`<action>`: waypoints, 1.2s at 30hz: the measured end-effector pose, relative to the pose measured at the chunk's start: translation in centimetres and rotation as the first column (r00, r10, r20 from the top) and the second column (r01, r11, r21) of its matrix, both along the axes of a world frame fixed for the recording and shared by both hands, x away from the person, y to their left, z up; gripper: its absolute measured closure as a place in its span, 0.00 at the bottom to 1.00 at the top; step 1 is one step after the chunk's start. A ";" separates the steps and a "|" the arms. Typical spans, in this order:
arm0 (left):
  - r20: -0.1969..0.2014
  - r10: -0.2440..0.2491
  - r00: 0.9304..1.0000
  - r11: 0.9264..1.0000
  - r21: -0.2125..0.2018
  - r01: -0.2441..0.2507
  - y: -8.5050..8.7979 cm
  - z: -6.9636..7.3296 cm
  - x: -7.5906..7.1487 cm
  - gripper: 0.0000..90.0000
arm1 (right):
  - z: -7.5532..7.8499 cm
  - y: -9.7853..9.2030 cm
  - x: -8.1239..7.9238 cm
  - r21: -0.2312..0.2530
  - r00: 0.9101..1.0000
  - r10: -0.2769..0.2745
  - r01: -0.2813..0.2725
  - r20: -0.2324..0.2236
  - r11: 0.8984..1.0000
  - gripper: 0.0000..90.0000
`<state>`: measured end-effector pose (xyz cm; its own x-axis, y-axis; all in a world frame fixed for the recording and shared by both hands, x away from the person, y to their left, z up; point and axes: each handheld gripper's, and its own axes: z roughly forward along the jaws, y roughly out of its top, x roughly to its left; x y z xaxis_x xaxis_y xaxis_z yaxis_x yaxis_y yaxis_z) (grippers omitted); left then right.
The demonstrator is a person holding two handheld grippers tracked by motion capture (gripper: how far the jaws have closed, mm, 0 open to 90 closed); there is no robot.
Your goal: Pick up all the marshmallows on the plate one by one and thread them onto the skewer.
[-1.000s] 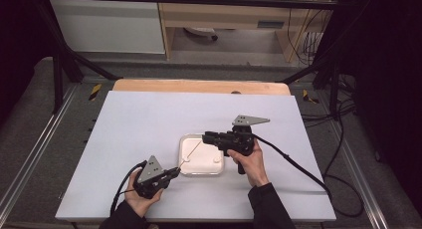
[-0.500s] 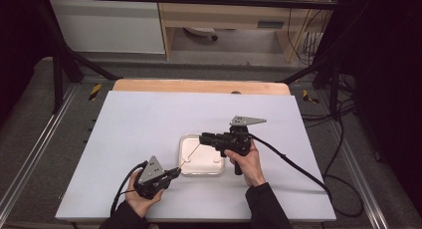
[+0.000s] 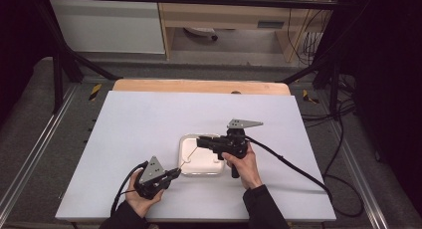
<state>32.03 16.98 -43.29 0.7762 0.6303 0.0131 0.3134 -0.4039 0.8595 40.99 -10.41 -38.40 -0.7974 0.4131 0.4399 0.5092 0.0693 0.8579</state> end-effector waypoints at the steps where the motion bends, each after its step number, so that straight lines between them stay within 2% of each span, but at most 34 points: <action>1: 0.001 0.001 1.000 1.000 0.002 -0.001 0.0 0.0 0.0 0.99 | -0.1 0.1 0.0 -0.001 1.000 -0.003 0.003 0.003 1.000 0.88; 13: -0.004 0.005 1.000 1.000 0.002 -0.005 0.1 -0.1 0.0 0.99 | -0.6 0.6 -0.4 0.020 1.000 -0.020 0.020 0.002 1.000 0.90; 36: -0.011 0.005 1.000 1.000 0.005 -0.005 0.0 -0.2 0.0 0.99 | -1.4 1.2 -0.9 0.040 1.000 -0.003 0.003 -0.008 0.999 0.90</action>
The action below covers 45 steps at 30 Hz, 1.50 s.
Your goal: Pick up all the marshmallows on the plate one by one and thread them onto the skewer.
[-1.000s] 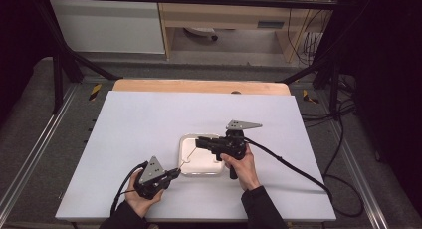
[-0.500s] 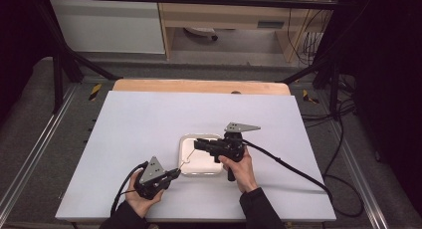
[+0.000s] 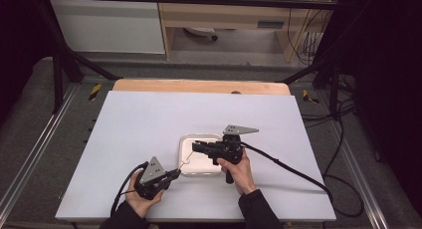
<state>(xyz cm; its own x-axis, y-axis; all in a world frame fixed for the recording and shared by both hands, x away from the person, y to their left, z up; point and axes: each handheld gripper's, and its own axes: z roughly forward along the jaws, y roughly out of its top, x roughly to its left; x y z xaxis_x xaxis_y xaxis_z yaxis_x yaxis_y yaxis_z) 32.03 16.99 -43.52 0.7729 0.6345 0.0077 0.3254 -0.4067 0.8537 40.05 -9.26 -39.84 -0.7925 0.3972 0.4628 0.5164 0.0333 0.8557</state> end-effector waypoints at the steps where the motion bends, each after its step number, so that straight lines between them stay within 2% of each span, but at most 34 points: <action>1: 0.001 0.001 1.000 1.000 0.000 -0.001 0.0 0.0 0.0 0.99 | 0.0 0.0 0.0 0.001 1.000 0.001 -0.001 -0.001 1.000 0.90; 34: -0.004 -0.002 1.000 1.000 -0.001 0.002 -0.3 -0.1 0.1 0.99 | -0.5 0.3 -0.3 0.004 1.000 0.000 0.000 -0.015 1.000 0.90; 41: 0.001 -0.002 1.000 1.000 -0.008 0.002 -0.4 -0.1 0.1 0.99 | -0.6 0.4 -0.5 0.001 1.000 0.010 -0.010 -0.016 1.000 0.90; 43: 0.009 -0.006 1.000 1.000 -0.029 0.007 -0.5 0.2 0.1 0.99 | -0.8 0.6 -0.5 -0.002 0.999 0.027 -0.027 -0.029 1.000 0.90; 45: 0.013 -0.009 1.000 1.000 -0.019 0.009 -0.7 0.2 0.1 0.99 | -1.5 0.9 -0.6 -0.004 0.998 0.045 -0.045 -0.044 0.999 0.90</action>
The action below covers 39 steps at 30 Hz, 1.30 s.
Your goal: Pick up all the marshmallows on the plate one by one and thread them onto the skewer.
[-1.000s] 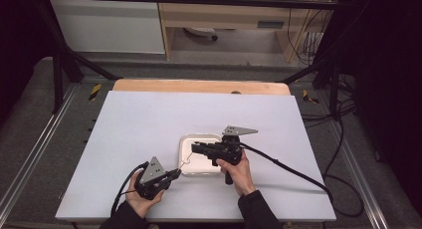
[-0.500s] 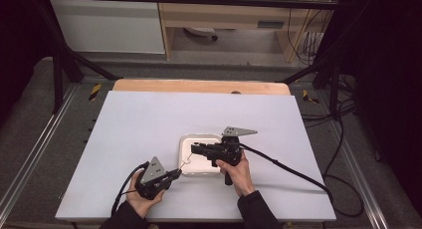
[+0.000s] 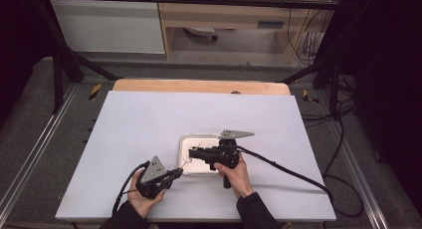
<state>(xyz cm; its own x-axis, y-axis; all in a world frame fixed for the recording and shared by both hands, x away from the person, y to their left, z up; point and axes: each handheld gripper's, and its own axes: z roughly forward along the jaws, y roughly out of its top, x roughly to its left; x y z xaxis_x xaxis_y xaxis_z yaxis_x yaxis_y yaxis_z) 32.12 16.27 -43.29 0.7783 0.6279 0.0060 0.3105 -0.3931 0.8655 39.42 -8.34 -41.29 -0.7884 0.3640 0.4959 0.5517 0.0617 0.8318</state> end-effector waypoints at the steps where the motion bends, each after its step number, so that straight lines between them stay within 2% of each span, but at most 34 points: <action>1: -0.001 -0.001 1.000 1.000 -0.006 0.001 0.0 -0.1 0.0 0.99 | -0.1 0.0 0.0 0.000 1.000 0.000 0.000 0.008 1.000 0.89; 7: -0.007 0.004 1.000 1.000 0.001 -0.004 -0.1 -0.2 0.1 0.99 | -0.1 0.0 -0.1 -0.008 1.000 0.001 -0.001 0.006 1.000 0.89; 9: -0.006 0.006 1.000 1.000 -0.002 -0.006 -0.1 -0.2 0.1 0.99 | -0.1 0.0 -0.1 -0.015 1.000 -0.004 0.004 0.010 1.000 0.86; 13: -0.005 0.011 1.000 1.000 -0.006 -0.011 0.1 -0.2 0.1 0.98 | 0.1 -0.1 -0.1 -0.011 1.000 -0.010 0.010 0.011 1.000 0.64; 19: -0.004 0.016 1.000 1.000 -0.012 -0.016 0.3 -0.1 0.1 0.98 | 1.0 -0.7 -0.1 -0.056 0.998 -0.038 0.041 0.057 0.998 0.35; 24: -0.006 0.021 1.000 1.000 -0.015 -0.021 0.5 -0.1 0.1 0.98 | 1.6 -1.4 0.1 -0.112 0.993 -0.067 0.078 0.099 0.991 0.19; 27: -0.005 0.025 1.000 1.000 -0.010 -0.025 0.8 0.0 0.2 0.98 | 1.6 -1.9 0.2 -0.165 0.990 -0.079 0.099 0.120 0.981 0.13; 28: 0.008 0.024 1.000 1.000 -0.012 -0.024 0.8 -0.1 0.3 0.98 | 1.5 -2.0 0.3 -0.184 0.989 -0.073 0.096 0.126 0.978 0.11; 33: -0.004 0.022 1.000 1.000 -0.021 -0.022 1.2 0.0 0.4 0.98 | 1.0 -2.9 0.7 -0.254 0.990 -0.077 0.106 0.120 0.961 0.07; 36: -0.005 0.021 1.000 0.999 -0.027 -0.021 1.3 -0.1 0.5 0.98 | 0.7 -3.4 0.9 -0.316 0.989 -0.070 0.107 0.128 0.943 0.04; 39: -0.011 0.021 1.000 0.999 -0.027 -0.021 1.4 -0.1 0.5 0.98 | 0.4 -3.7 0.9 -0.353 0.989 -0.062 0.105 0.131 0.930 0.03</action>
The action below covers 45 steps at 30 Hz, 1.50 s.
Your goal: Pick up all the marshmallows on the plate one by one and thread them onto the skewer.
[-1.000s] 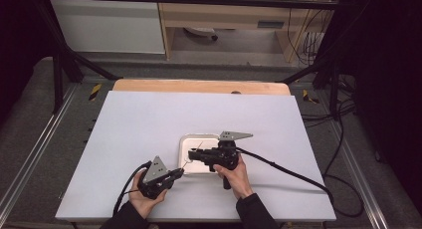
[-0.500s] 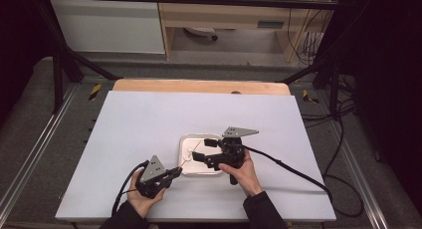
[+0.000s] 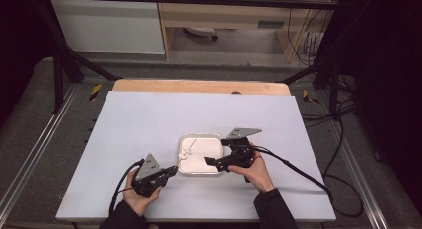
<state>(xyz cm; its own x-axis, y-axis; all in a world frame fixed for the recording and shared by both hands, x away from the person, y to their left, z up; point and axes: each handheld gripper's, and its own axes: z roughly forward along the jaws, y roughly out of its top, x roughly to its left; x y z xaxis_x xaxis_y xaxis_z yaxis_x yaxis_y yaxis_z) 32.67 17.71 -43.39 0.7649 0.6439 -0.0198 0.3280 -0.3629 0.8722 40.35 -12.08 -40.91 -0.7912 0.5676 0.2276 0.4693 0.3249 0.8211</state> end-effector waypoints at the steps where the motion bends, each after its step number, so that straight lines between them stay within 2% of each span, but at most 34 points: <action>1: -0.001 0.001 1.000 1.000 0.000 -0.001 0.0 0.0 0.0 0.98 | -0.1 -0.1 0.0 -0.015 1.000 -0.001 0.001 0.004 1.000 0.03; 6: -0.005 0.001 1.000 1.000 0.001 -0.001 0.1 0.0 0.0 0.98 | -0.6 -0.2 0.2 -0.094 1.000 0.007 -0.006 0.009 0.996 0.03; 9: -0.010 0.004 1.000 1.000 0.001 -0.004 0.1 0.0 0.0 0.98 | -0.9 -0.1 0.4 -0.124 1.000 0.016 -0.016 0.006 0.992 0.04; 13: -0.011 0.003 1.000 1.000 0.001 -0.003 0.1 0.0 0.0 0.98 | -1.5 0.0 0.7 -0.162 0.999 0.036 -0.034 0.007 0.986 0.11; 15: -0.011 0.002 1.000 1.000 0.002 -0.002 0.1 -0.1 0.0 0.98 | -1.8 0.1 0.9 -0.182 0.999 0.046 -0.046 -0.004 0.982 0.18; 21: -0.011 -0.007 1.000 1.000 0.009 0.007 0.1 -0.1 0.1 0.98 | -2.6 0.4 1.4 -0.219 0.999 0.054 -0.054 -0.009 0.974 0.35; 26: -0.012 -0.008 1.000 1.000 0.007 0.008 0.0 -0.1 0.1 0.98 | -3.1 0.6 1.7 -0.244 0.998 0.062 -0.056 0.016 0.968 0.48; 28: -0.012 -0.008 1.000 1.000 0.008 0.008 0.0 -0.1 0.1 0.98 | -3.2 0.6 1.8 -0.262 0.997 0.074 -0.066 0.020 0.963 0.53; 38: -0.008 -0.013 1.000 1.000 0.010 0.013 0.0 -0.1 0.1 0.98 | -3.5 0.8 1.9 -0.296 0.995 0.095 -0.083 0.029 0.952 0.66; 42: -0.008 -0.012 1.000 1.000 0.010 0.012 -0.1 -0.1 0.1 0.98 | -3.6 1.1 1.8 -0.330 0.992 0.123 -0.106 0.029 0.938 0.68; 45: -0.007 -0.013 1.000 1.000 0.010 0.013 -0.1 -0.1 0.1 0.98 | -3.5 1.1 1.8 -0.332 0.993 0.120 -0.105 0.022 0.937 0.69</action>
